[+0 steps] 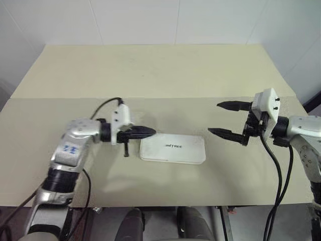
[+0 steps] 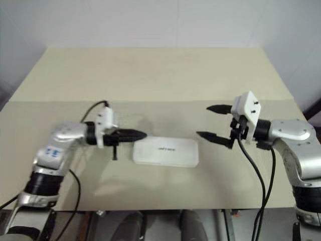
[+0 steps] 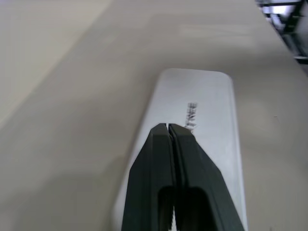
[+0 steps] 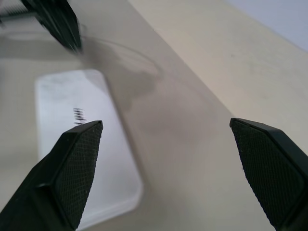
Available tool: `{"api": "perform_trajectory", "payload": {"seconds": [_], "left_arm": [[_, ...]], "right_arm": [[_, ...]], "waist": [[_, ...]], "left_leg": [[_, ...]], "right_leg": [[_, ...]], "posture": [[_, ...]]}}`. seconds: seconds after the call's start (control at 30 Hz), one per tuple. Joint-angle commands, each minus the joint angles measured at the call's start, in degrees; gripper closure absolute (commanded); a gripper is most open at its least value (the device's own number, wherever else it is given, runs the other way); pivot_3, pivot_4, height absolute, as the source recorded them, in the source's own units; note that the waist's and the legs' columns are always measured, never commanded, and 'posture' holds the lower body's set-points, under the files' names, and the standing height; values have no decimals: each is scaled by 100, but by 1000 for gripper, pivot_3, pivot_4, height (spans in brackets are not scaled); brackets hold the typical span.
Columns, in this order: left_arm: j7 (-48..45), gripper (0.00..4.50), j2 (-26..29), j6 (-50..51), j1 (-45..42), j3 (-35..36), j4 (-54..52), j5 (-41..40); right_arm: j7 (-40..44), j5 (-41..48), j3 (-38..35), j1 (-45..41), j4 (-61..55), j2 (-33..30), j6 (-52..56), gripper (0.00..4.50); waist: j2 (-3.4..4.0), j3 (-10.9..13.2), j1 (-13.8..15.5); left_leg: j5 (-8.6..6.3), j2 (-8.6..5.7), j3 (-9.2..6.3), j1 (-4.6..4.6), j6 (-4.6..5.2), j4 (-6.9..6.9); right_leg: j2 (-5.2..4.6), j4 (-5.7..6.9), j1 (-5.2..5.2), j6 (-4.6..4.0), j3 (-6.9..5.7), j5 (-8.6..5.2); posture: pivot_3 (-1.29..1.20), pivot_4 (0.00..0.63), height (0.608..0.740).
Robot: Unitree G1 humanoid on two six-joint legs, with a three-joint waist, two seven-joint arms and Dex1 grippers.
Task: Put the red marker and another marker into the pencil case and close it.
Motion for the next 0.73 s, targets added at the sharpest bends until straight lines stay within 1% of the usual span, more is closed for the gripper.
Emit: {"api": "perform_trajectory", "payload": {"seconds": [0.03,0.07,0.17,0.2,0.27,0.33,0.37,0.57,0.63,0.73], "left_arm": [[426,3276,316,229,274,1099,-667,-573],[435,2856,452,229,437,1220,-828,-560],[512,1881,764,402,1024,1738,-1213,-770],[538,1579,833,467,1224,1871,-1318,-835],[503,836,961,420,1753,2264,-1439,-836],[476,137,1066,336,2085,2529,-1478,-840],[453,25,1120,325,2176,2572,-1483,-858],[436,25,1188,-78,2292,2644,-1213,-781],[454,25,1166,-253,2271,2581,-1081,-703],[581,25,1169,-355,2198,2465,-1065,-646]], "right_arm": [[373,-224,-82,28,283,-72,-691,0],[488,-372,-49,119,432,-125,-927,0],[728,-495,-33,308,622,-207,-1152,0],[763,-493,-61,293,671,-210,-1180,0],[728,-550,-162,183,856,-226,-1248,0],[750,-593,-226,101,1043,-295,-1282,0],[805,-597,-242,70,1145,-333,-1314,0],[1008,-735,-180,145,1346,-526,-1436,0],[1067,-742,-138,131,1342,-539,-1386,0],[1161,-804,7,-145,1537,-477,-1424,0]], "waist": [[-1,0,12],[-1,0,15],[0,0,27],[1,0,27],[0,1,25],[1,1,14],[1,1,14],[1,1,30],[1,1,25],[1,1,22]], "left_leg": [[0,2,-1,-3,0,0],[-1,3,-2,-6,-1,-1],[-3,0,4,-4,-5,-8],[-4,0,5,-5,-4,-7],[-4,-2,8,-5,-4,-4],[-4,0,9,-2,-5,-4],[-3,2,9,1,-6,-5],[6,11,8,5,-17,-4],[7,11,11,5,-17,-4],[6,13,11,6,-17,-6]], "right_leg": [[0,0,-2,-1,-2,-1],[2,-3,-4,-1,-4,-1],[-1,-13,-3,-2,0,-2],[-2,-14,-2,-2,0,-2],[-4,-13,-2,-2,3,-2],[-3,-11,-2,-4,3,-2],[-1,-9,-2,-7,3,-2],[5,-11,2,-65,0,-14],[6,-12,2,-62,2,-10],[8,-12,2,-45,1,-1]], "posture": [[0,150,740],[0,150,740],[0,150,740],[0,150,740],[0,150,740],[0,150,740],[0,150,740],[0,150,740],[0,150,740],[0,150,740]]}}
